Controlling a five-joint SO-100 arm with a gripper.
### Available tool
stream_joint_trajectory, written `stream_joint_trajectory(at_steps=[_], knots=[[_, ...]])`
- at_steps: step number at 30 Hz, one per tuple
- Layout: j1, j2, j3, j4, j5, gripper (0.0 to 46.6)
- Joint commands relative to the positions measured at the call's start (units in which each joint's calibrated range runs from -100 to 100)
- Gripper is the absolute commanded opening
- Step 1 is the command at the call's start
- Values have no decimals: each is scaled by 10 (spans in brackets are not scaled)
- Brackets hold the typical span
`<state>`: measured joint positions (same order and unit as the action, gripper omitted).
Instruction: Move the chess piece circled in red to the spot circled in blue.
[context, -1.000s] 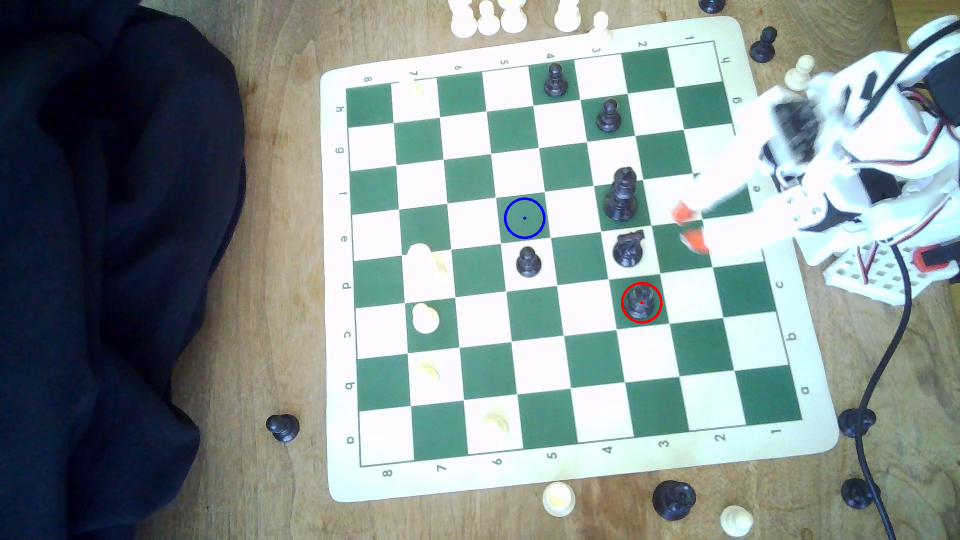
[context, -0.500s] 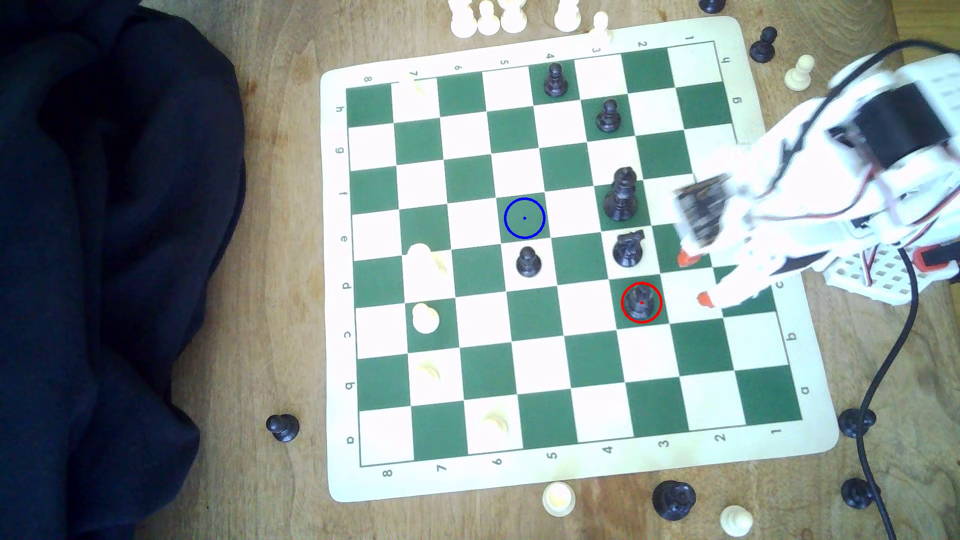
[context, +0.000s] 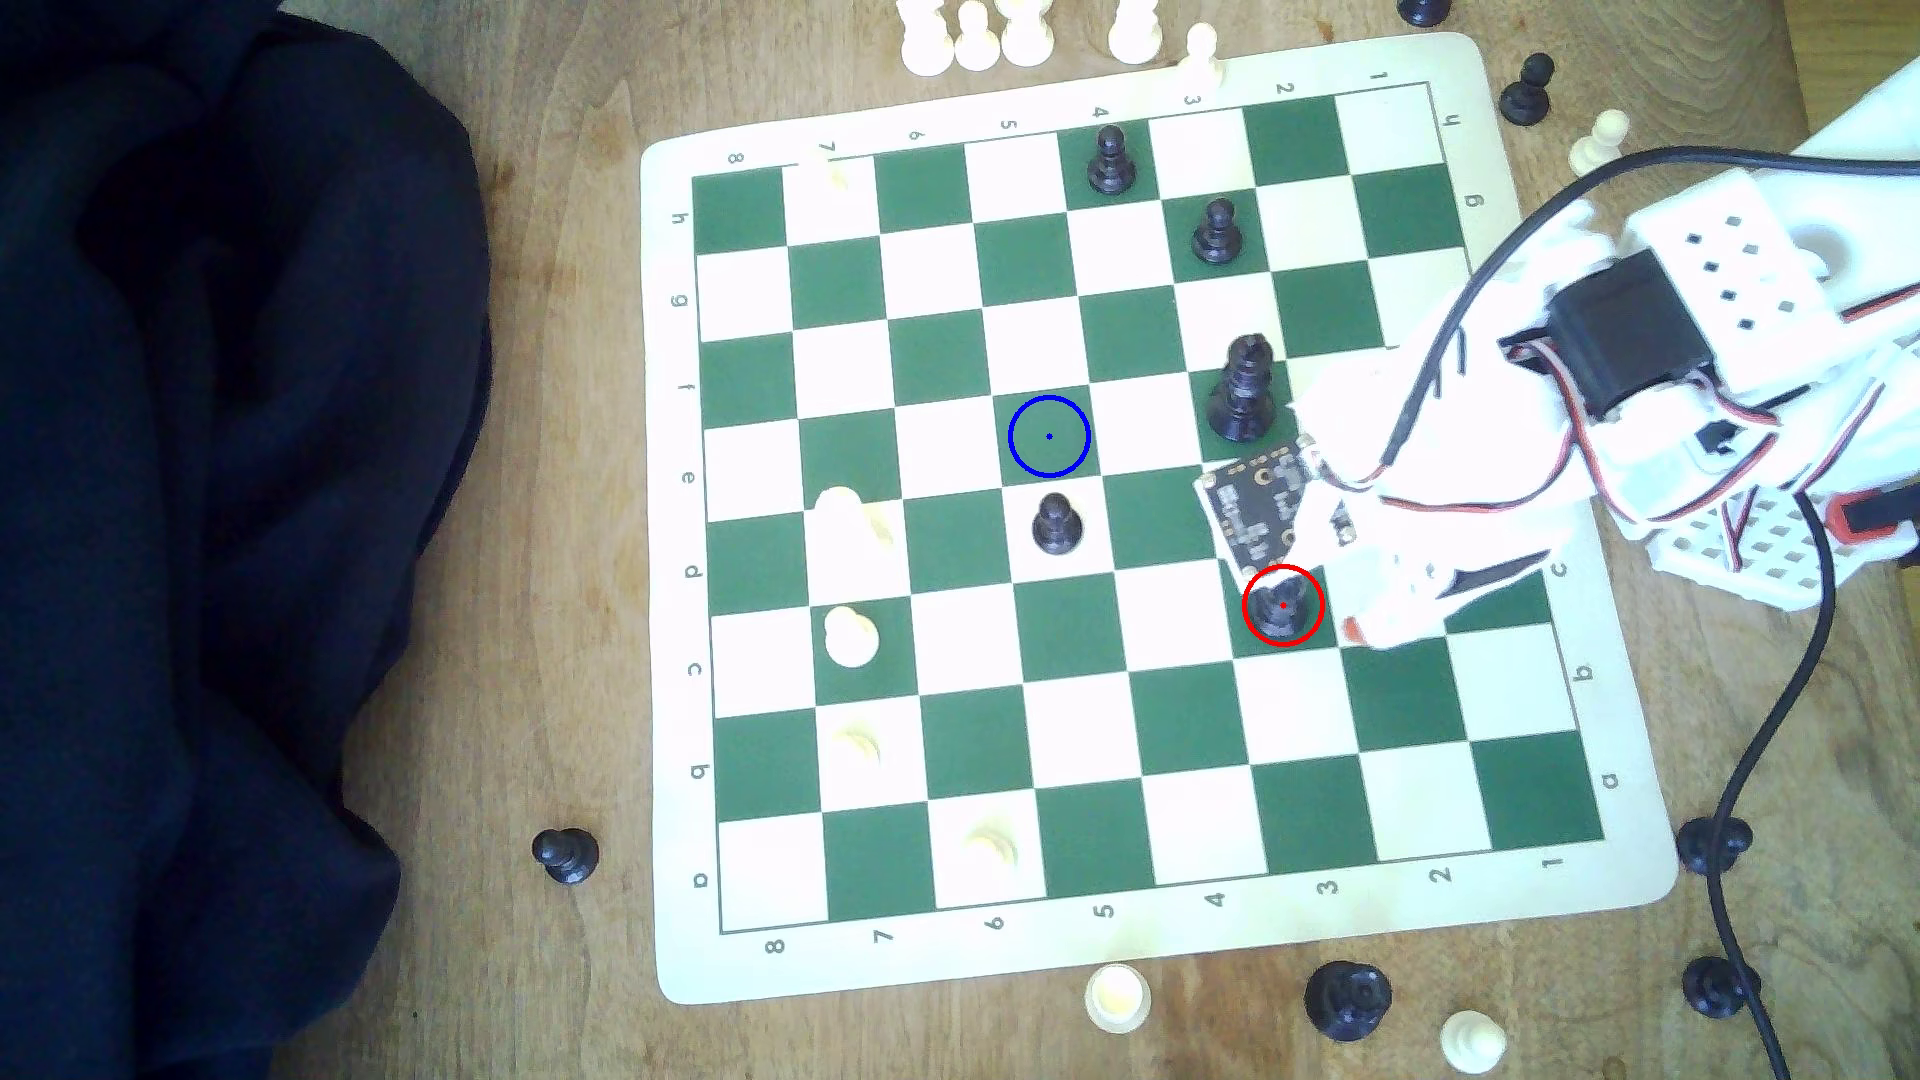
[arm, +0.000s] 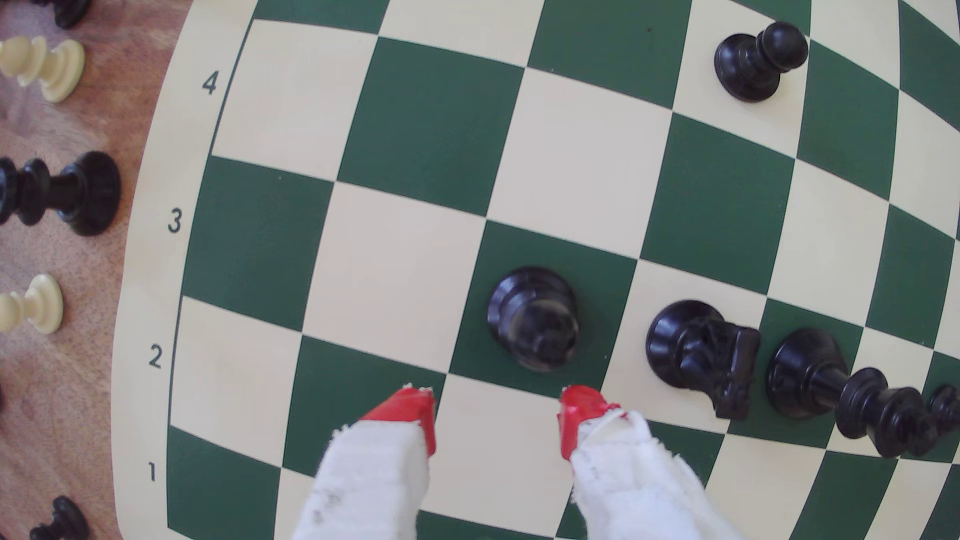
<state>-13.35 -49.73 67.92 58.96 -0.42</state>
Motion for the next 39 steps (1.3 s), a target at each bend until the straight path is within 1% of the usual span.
stream_joint_trajectory(at_steps=[1, 14, 33, 37, 39], knots=[[8, 24, -13, -34, 2, 127], [6, 94, -55, -93, 2, 112], [10, 124, -75, -113, 5, 111], [10, 125, -76, -110, 9, 98], [9, 126, -76, -107, 10, 105]])
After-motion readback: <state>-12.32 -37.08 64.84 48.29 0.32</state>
